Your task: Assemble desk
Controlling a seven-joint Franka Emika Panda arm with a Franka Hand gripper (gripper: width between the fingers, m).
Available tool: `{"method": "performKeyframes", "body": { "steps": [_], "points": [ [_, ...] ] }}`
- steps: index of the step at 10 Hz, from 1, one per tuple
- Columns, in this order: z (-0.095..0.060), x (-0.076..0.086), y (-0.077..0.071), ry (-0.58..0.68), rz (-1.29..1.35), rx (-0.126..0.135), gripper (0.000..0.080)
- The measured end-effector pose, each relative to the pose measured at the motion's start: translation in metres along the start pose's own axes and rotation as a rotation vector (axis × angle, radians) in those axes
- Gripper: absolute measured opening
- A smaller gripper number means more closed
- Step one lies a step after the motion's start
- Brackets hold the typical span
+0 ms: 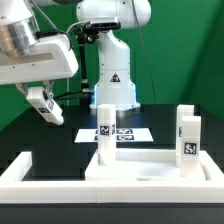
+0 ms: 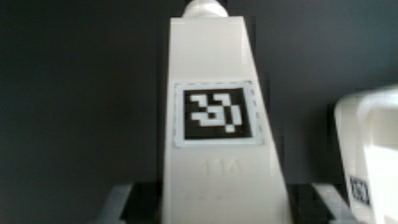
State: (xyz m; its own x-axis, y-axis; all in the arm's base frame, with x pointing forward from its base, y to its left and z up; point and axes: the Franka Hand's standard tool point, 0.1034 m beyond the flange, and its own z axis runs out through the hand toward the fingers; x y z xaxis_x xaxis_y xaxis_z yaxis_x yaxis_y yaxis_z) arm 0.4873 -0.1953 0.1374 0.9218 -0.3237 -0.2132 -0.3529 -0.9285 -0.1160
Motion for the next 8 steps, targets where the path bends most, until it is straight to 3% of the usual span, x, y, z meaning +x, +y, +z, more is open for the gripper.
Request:
{"method": "performKeyframes", "body": {
  "steps": [1, 2, 4, 8],
  "points": [
    [-0.018, 0.019, -0.018, 0.094, -0.014, -0.030, 0.0290],
    [-0.038, 0.035, -0.040, 0.175, -0.050, -0.036, 0.0290],
    [-0.066, 0.065, -0.061, 0.360, -0.085, -0.064, 0.0290],
    [-0.060, 0.066, -0.047, 0.619, -0.075, -0.126, 0.0290]
  ]
}}
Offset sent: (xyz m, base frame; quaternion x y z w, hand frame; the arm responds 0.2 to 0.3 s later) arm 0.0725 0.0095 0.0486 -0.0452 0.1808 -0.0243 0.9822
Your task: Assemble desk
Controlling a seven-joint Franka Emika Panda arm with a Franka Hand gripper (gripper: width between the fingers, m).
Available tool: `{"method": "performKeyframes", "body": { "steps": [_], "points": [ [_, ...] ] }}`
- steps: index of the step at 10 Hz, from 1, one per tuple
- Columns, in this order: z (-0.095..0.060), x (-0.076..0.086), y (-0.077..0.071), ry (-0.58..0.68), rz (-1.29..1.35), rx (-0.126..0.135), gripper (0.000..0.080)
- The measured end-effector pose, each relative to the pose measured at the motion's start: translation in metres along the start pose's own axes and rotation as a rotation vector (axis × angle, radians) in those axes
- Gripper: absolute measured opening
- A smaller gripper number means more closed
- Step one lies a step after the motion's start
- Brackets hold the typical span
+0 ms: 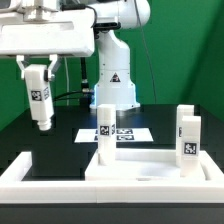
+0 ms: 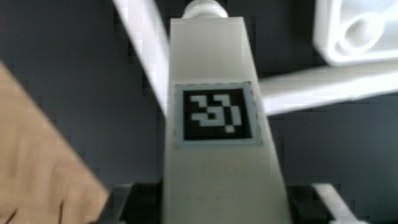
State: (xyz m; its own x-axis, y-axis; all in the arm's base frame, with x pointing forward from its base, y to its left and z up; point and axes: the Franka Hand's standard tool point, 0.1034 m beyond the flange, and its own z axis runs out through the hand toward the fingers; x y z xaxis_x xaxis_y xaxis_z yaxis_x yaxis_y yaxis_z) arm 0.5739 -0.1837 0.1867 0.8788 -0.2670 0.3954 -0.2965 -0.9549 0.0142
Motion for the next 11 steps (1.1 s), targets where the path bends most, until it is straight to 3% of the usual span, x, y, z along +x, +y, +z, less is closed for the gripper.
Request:
{"method": "performKeyframes", "body": {
  "steps": [1, 5, 6, 9, 10, 11],
  "points": [
    [0.005, -0.010, -0.015, -0.020, 0.031, 0.011, 0.0290],
    [0.023, 0.024, -0.121, -0.001, 0.184, 0.042, 0.0290],
    [0.023, 0.023, -0.111, 0.001, 0.156, 0.039, 0.0290],
    [0.026, 0.021, -0.106, 0.014, 0.149, 0.028, 0.0290],
    [0.030, 0.010, -0.096, 0.105, 0.089, -0.008, 0.0290],
    [0.036, -0.004, -0.098, 0.122, 0.048, -0.025, 0.0290]
  ]
}}
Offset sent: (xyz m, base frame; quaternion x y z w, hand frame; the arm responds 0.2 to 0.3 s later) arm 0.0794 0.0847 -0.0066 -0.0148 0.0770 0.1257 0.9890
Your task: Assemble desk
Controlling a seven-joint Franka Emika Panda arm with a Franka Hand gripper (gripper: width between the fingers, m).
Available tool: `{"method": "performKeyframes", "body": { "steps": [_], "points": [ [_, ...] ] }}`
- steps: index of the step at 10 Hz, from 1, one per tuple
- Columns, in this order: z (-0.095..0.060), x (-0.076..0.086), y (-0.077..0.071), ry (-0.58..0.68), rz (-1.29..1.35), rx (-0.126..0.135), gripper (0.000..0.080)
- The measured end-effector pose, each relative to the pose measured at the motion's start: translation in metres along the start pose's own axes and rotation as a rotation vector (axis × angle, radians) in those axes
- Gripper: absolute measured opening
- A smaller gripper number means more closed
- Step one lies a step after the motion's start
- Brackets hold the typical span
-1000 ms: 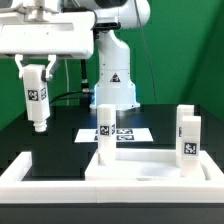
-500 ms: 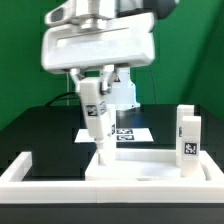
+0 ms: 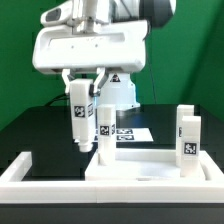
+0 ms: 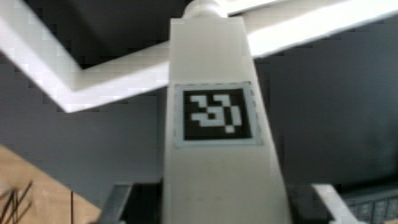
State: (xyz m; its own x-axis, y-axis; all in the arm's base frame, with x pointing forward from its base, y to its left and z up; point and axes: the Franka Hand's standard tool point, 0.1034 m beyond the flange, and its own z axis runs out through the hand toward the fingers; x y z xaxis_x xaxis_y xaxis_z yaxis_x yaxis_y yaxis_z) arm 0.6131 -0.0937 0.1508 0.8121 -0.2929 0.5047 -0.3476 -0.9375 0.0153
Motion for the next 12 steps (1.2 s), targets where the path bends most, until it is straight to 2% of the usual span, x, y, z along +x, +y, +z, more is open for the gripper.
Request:
{"method": "performKeyframes", "body": {
  "steps": [2, 4, 5, 6, 7, 10, 12],
  "points": [
    [0.010, 0.004, -0.005, 0.003, -0.020, -0.008, 0.0290],
    [0.008, 0.013, -0.012, 0.001, -0.004, 0.005, 0.0290],
    [0.003, 0.018, -0.016, -0.003, 0.027, 0.023, 0.0290],
    [-0.007, 0.023, -0.015, -0.017, 0.085, 0.054, 0.0290],
    [-0.008, 0.024, -0.015, -0.008, 0.097, 0.063, 0.0290],
    [-0.005, 0.018, -0.013, -0.008, 0.100, 0.061, 0.0290],
    [0.006, 0.011, -0.011, -0.023, 0.094, 0.048, 0.0290]
  ]
}}
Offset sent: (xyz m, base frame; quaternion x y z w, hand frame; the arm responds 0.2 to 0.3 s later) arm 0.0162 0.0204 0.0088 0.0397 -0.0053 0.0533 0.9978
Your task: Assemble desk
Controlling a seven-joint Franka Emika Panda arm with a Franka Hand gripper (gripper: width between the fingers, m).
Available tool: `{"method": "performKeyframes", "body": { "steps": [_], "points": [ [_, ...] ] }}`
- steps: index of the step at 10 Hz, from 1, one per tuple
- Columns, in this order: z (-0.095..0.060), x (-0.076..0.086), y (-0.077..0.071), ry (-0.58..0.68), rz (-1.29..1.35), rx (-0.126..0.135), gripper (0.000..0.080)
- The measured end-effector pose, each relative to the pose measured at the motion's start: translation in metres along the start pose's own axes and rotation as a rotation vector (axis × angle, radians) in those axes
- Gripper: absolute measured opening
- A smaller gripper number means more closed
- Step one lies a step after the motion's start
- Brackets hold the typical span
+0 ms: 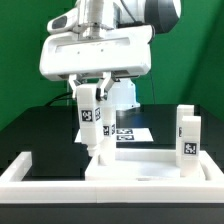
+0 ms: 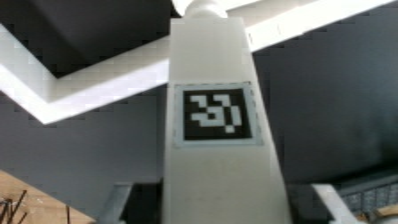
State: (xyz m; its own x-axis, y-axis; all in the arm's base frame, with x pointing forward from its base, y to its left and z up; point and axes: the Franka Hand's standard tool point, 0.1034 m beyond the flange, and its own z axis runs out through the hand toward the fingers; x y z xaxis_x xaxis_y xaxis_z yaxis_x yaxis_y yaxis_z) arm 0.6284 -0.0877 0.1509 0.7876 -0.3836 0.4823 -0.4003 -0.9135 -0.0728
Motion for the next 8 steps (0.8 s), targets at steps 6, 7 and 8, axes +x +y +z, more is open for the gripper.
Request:
{"method": "performKeyframes", "body": {
  "steps": [6, 7, 8],
  "points": [
    [0.018, -0.017, -0.009, -0.027, -0.015, -0.010, 0.0290],
    [0.018, -0.017, -0.009, -0.027, -0.015, -0.010, 0.0290],
    [0.020, -0.017, -0.009, -0.028, -0.016, -0.012, 0.0290]
  ]
}}
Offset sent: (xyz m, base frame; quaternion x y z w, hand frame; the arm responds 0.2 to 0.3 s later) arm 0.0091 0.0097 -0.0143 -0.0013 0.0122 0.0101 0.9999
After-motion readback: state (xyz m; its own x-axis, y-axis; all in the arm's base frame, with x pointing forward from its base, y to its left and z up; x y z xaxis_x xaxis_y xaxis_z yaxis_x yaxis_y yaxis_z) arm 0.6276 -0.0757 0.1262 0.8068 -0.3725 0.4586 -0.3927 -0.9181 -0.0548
